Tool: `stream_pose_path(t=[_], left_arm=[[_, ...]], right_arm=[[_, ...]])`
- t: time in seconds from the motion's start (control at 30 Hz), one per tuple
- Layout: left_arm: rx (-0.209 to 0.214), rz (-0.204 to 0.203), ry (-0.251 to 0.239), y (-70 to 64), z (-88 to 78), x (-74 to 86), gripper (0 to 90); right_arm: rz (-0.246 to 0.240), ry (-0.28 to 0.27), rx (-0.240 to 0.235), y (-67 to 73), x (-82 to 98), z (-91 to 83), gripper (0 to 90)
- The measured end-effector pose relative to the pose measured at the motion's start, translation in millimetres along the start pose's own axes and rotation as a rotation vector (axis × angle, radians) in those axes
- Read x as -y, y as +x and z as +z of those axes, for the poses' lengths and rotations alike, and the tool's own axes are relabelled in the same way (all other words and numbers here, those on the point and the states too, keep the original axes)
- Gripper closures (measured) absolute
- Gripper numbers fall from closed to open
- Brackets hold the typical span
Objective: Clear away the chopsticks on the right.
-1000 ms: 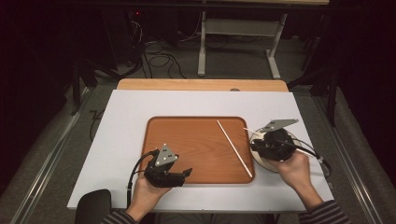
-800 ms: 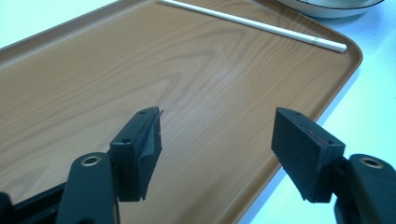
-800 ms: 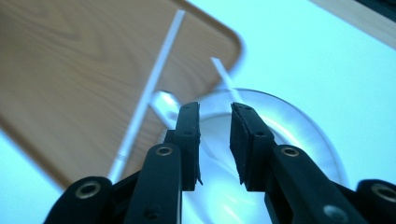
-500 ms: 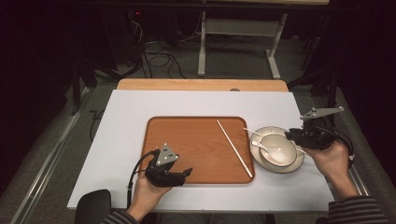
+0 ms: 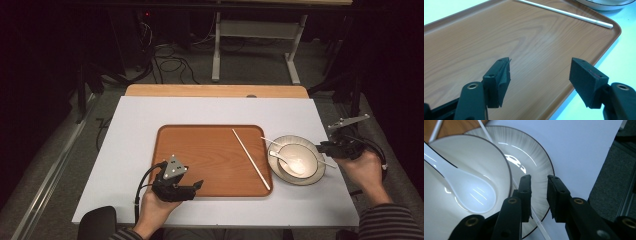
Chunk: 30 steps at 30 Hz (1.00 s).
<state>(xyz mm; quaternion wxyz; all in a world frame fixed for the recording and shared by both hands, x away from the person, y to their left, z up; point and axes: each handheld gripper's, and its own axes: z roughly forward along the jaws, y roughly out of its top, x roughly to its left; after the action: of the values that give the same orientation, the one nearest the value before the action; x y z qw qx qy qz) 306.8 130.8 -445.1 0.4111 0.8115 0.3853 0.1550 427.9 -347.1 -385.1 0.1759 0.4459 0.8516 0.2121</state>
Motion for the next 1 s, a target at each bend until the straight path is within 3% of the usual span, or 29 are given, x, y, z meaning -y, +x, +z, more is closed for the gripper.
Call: stream_pose_path(t=[0.13,0.47,0.6,1.0], left_arm=[[-0.011,-0.011,0.001,-0.3,-1.8,1.7,33.4],[-0.040,-0.040,-0.002,-0.4,-8.6,8.0,33.4],[-0.045,-0.043,0.002,0.3,-8.9,8.7,33.4],[-0.038,-0.040,0.002,-0.6,-7.5,8.3,33.4]], right_arm=[[-0.008,0.033,-0.015,-4.1,5.8,8.5,74.8],[-0.074,0.106,-0.057,0.6,10.9,26.3,72.3],[-0.073,0.123,-0.070,-0.5,10.8,31.3,72.5],[-0.090,0.142,-0.066,-0.7,13.0,36.5,84.4]])
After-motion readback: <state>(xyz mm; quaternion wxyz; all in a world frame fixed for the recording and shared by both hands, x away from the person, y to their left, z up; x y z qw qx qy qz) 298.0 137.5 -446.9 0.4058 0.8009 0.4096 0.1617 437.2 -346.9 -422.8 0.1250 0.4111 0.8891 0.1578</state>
